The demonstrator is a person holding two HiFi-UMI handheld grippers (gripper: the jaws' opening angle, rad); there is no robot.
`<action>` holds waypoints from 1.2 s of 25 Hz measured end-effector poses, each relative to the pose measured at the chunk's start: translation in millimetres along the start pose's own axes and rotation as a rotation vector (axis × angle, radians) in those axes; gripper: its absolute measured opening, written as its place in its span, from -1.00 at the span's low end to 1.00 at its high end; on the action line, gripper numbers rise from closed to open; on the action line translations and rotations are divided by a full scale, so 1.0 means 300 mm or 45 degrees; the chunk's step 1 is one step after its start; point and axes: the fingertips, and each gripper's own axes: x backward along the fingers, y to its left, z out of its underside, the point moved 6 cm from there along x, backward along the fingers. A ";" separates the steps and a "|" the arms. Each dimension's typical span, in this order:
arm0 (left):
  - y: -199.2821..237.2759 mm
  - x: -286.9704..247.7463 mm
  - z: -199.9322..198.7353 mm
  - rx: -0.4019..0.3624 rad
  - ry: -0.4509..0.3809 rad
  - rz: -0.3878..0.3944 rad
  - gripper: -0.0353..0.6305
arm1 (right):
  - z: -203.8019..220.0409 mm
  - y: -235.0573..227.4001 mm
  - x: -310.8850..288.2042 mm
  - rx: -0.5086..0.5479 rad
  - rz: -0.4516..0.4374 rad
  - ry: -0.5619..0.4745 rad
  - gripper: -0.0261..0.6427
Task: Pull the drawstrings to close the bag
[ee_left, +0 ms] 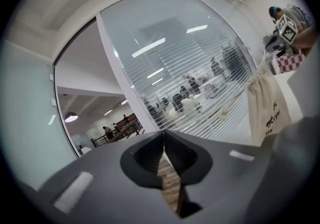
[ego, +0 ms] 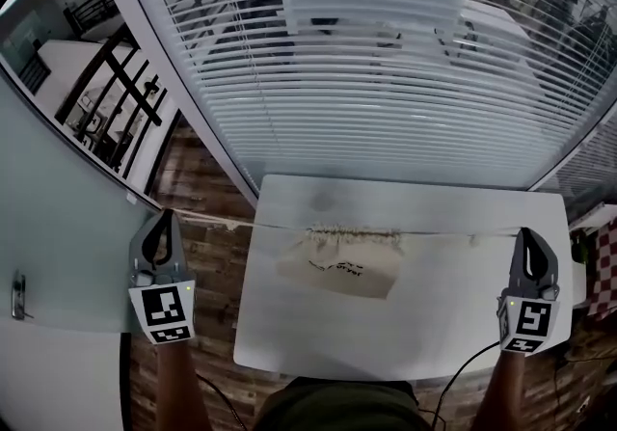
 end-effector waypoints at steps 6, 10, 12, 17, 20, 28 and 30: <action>0.010 0.010 -0.083 0.172 -0.141 0.083 -0.86 | -0.071 -0.018 0.007 -0.075 -0.067 -0.116 -0.88; -0.005 -0.012 -0.124 0.148 -0.182 0.087 -0.85 | -0.101 -0.027 -0.005 -0.102 -0.046 -0.156 -0.88; -0.005 -0.018 -0.149 0.135 -0.202 0.080 -0.85 | -0.113 -0.037 -0.005 -0.108 -0.030 -0.169 -0.88; -0.003 -0.024 -0.196 0.137 -0.235 0.077 -0.85 | -0.116 -0.066 0.003 -0.112 -0.008 -0.170 -0.88; -0.009 -0.027 -0.201 0.140 -0.237 0.078 -0.85 | -0.112 -0.069 0.003 -0.103 -0.008 -0.164 -0.88; -0.020 -0.029 -0.180 0.149 -0.216 0.085 -0.85 | -0.105 -0.060 -0.003 -0.078 -0.034 -0.157 -0.88; -0.021 -0.028 -0.185 0.145 -0.215 0.082 -0.85 | -0.106 -0.056 -0.006 -0.076 -0.040 -0.157 -0.88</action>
